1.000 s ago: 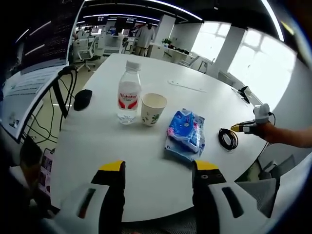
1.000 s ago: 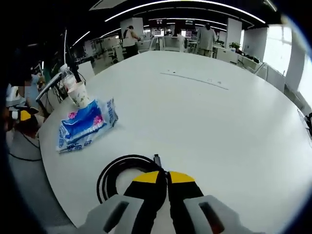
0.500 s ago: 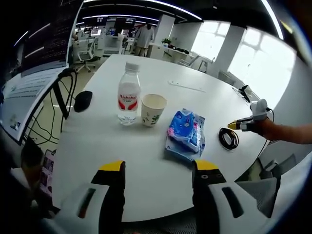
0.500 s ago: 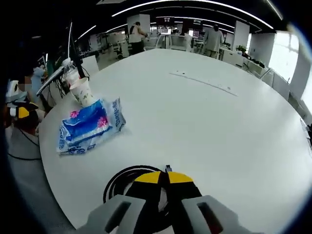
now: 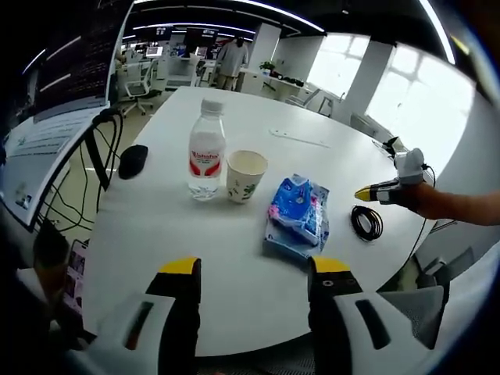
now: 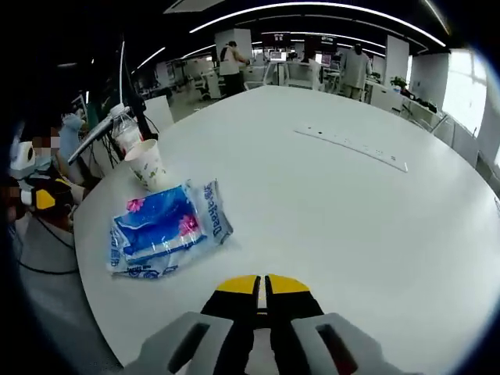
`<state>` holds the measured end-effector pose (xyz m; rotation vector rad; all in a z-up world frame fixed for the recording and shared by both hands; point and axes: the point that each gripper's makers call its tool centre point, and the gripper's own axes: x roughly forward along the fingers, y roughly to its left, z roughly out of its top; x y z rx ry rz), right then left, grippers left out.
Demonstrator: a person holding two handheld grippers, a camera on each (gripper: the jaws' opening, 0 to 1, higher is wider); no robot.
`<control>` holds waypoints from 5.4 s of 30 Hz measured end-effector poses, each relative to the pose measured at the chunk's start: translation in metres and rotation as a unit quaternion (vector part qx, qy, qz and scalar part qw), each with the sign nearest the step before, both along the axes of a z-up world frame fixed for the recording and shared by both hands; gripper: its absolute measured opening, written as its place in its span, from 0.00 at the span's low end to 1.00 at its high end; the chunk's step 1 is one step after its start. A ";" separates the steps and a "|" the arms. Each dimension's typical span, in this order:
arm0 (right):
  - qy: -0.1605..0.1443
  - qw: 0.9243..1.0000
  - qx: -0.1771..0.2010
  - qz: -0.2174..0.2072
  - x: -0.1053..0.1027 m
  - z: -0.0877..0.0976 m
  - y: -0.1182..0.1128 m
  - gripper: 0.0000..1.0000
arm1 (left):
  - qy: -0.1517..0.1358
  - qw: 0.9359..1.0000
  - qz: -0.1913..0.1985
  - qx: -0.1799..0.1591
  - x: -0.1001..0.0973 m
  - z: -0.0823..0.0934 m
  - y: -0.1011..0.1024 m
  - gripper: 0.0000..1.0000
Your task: Arrange the tabletop items into an orderly group along one side of the table until the central work area is clear of visible clutter.
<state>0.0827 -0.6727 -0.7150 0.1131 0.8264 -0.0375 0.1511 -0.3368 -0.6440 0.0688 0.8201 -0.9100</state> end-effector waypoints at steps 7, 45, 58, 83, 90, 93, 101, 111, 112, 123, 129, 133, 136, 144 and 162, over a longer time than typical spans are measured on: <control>0.000 0.999 0.010 0.041 0.023 0.001 0.024 0.03 | 0.002 1.000 0.004 -0.001 0.000 0.001 0.001 0.55; 0.047 0.993 0.015 0.107 0.069 -0.021 0.077 0.09 | -0.011 1.000 -0.003 0.000 0.008 0.003 0.012 0.56; 0.042 0.992 0.011 0.115 0.076 -0.020 0.081 0.02 | -0.011 1.000 -0.003 -0.002 0.006 0.007 0.016 0.56; 0.029 0.997 0.058 0.046 0.024 -0.024 0.073 0.01 | -0.009 1.000 -0.022 -0.001 0.001 0.001 0.010 0.56; 0.031 0.997 0.067 0.030 0.013 -0.026 0.075 0.01 | -0.008 0.999 -0.033 -0.003 0.003 0.001 0.003 0.57; 0.033 0.997 0.067 0.028 0.005 -0.027 0.077 0.02 | -0.007 0.999 -0.035 -0.003 0.003 0.001 0.001 0.56; 0.037 0.996 0.065 0.051 -0.006 -0.028 0.101 0.03 | -0.001 0.999 -0.046 -0.001 -0.004 -0.003 -0.003 0.56; 0.049 0.994 0.068 0.070 -0.020 -0.035 0.127 0.06 | -0.001 0.999 -0.053 -0.001 0.000 -0.004 -0.005 0.56; 0.049 0.994 0.070 0.067 -0.019 -0.035 0.126 0.06 | -0.001 0.999 -0.054 -0.002 0.000 -0.004 -0.005 0.56; 0.039 0.995 0.082 0.028 -0.013 -0.033 0.116 0.06 | 0.001 0.998 -0.056 0.000 -0.004 -0.004 -0.006 0.56; 0.024 0.996 0.089 0.008 -0.010 -0.026 0.107 0.02 | 0.000 0.999 -0.053 0.000 -0.002 -0.005 -0.004 0.56; 0.013 0.996 0.091 0.001 -0.010 -0.022 0.100 0.00 | 0.002 0.999 -0.051 0.001 -0.005 -0.005 -0.003 0.56; 0.002 0.995 0.102 -0.015 -0.013 -0.018 0.096 0.00 | 0.003 0.999 -0.052 0.002 -0.005 -0.008 -0.003 0.56; -0.002 0.995 0.094 -0.033 -0.015 -0.016 0.065 0.00 | 0.003 0.999 -0.049 0.001 -0.006 -0.006 -0.002 0.56; -0.048 0.986 0.097 -0.127 -0.022 0.007 -0.018 0.00 | 0.009 0.999 -0.050 -0.001 -0.005 -0.008 -0.003 0.55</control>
